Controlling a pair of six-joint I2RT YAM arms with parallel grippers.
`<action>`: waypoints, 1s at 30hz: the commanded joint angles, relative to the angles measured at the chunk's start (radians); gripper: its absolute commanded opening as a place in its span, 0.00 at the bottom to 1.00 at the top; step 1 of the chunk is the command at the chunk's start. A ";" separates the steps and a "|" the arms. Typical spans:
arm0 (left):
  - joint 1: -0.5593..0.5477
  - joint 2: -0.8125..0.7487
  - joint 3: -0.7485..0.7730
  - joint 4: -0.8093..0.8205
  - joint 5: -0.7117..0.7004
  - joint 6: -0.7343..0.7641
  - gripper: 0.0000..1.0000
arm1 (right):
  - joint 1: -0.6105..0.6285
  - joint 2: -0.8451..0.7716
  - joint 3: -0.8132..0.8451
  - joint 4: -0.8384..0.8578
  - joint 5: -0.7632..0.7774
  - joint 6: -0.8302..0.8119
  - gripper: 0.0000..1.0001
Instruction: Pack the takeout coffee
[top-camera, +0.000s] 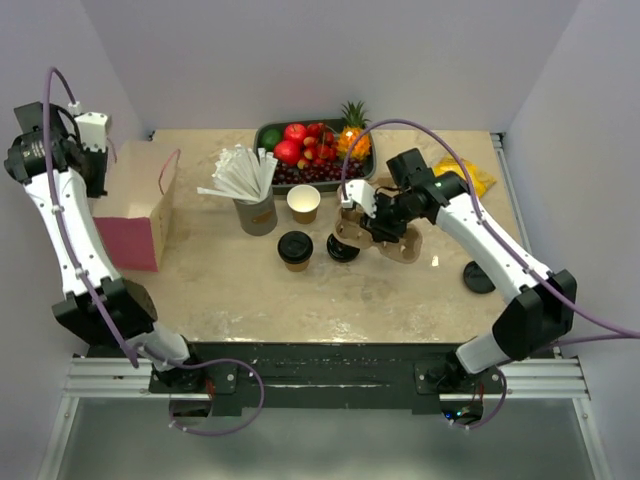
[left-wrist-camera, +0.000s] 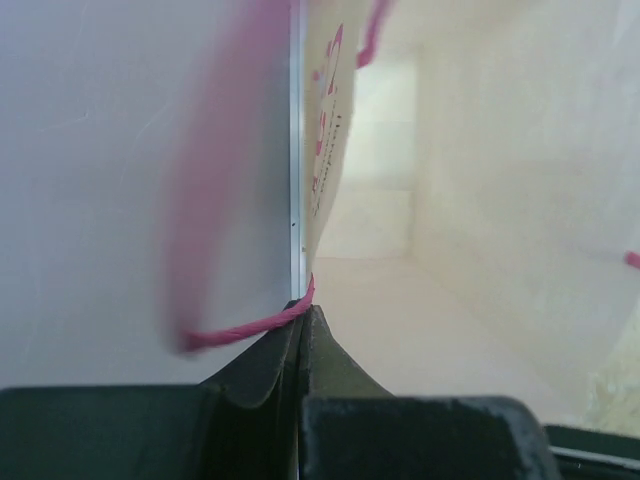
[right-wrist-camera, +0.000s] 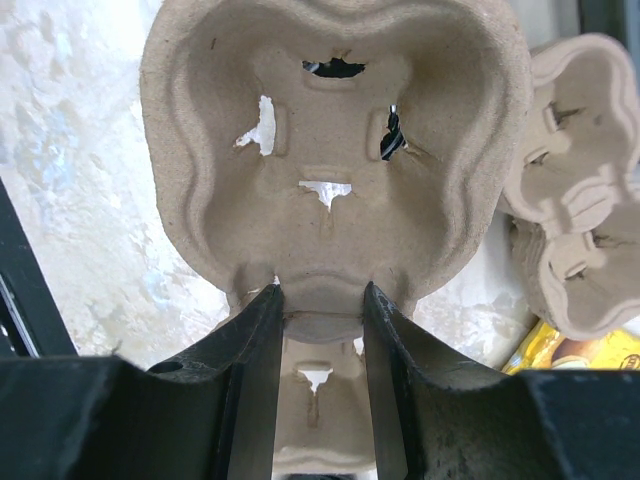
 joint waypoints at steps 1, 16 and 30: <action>-0.027 -0.196 0.037 -0.081 0.147 0.161 0.00 | 0.003 -0.097 -0.014 0.077 -0.090 0.076 0.25; -0.093 -0.587 -0.293 -0.082 0.322 0.580 0.00 | 0.007 -0.166 0.257 0.064 -0.189 0.216 0.26; -0.117 -0.659 -0.483 -0.052 0.779 0.483 0.00 | 0.064 -0.121 0.433 0.011 -0.232 0.264 0.27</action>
